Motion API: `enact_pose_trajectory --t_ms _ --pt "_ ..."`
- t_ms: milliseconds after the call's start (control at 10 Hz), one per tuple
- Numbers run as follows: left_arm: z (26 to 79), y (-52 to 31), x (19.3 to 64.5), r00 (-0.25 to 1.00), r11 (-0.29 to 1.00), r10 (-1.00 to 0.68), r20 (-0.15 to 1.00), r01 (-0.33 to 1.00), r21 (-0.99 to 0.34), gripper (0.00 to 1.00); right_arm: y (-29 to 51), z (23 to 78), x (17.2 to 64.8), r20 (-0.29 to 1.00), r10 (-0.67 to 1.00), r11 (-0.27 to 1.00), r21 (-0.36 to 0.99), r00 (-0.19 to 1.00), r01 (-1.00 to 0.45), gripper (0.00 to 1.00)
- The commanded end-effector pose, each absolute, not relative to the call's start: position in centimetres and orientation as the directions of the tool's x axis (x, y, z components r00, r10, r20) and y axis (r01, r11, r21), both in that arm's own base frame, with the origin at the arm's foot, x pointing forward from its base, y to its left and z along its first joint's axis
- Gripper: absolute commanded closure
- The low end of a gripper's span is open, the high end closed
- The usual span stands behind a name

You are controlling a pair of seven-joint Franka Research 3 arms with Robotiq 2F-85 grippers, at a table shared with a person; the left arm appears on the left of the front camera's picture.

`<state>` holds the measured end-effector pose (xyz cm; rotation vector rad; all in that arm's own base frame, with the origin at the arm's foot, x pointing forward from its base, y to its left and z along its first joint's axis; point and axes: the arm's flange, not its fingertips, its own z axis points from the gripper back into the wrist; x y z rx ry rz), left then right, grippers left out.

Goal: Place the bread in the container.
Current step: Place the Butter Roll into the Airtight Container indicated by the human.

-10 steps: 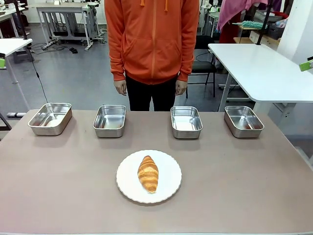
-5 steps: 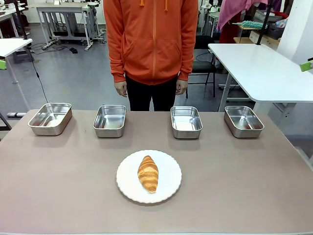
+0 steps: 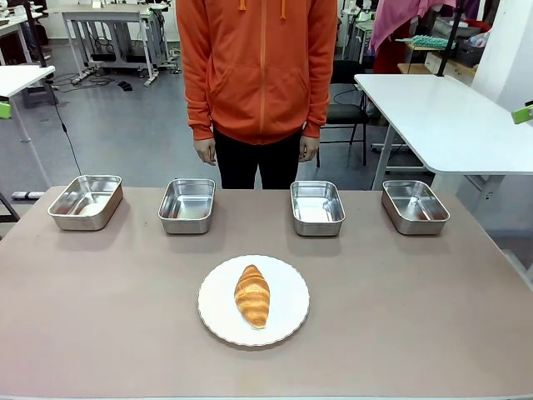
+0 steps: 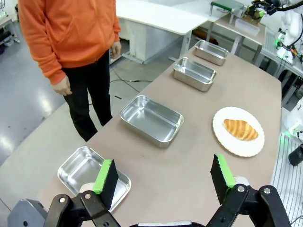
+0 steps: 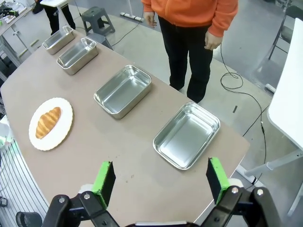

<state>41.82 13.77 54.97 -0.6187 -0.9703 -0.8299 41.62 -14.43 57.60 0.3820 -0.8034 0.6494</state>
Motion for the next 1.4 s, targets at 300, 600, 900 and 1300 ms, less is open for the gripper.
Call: enact_pose_trajectory --t_ms 300,600,900,1300 --pt "54.99 13.74 41.77 0.304 0.543 -0.327 0.895 0.836 -0.085 0.00 -14.41 57.63 41.65 0.775 0.377 0.739 0.077 0.507 -0.669 0.00" --pt "54.99 13.74 41.77 0.304 0.543 -0.327 0.895 0.836 -0.085 0.00 -14.41 57.63 41.65 0.775 0.377 0.739 0.077 0.507 -0.669 0.00" --pt "54.99 13.74 41.77 0.304 0.543 -0.327 0.895 0.836 -0.085 0.00 -14.41 57.63 41.65 0.775 0.377 0.739 0.077 0.507 -0.669 0.00" --pt "54.99 13.74 41.77 0.304 0.543 -0.327 0.895 0.836 -0.085 0.00 -14.41 57.63 41.65 0.775 0.377 0.739 0.077 0.507 -0.669 0.00"
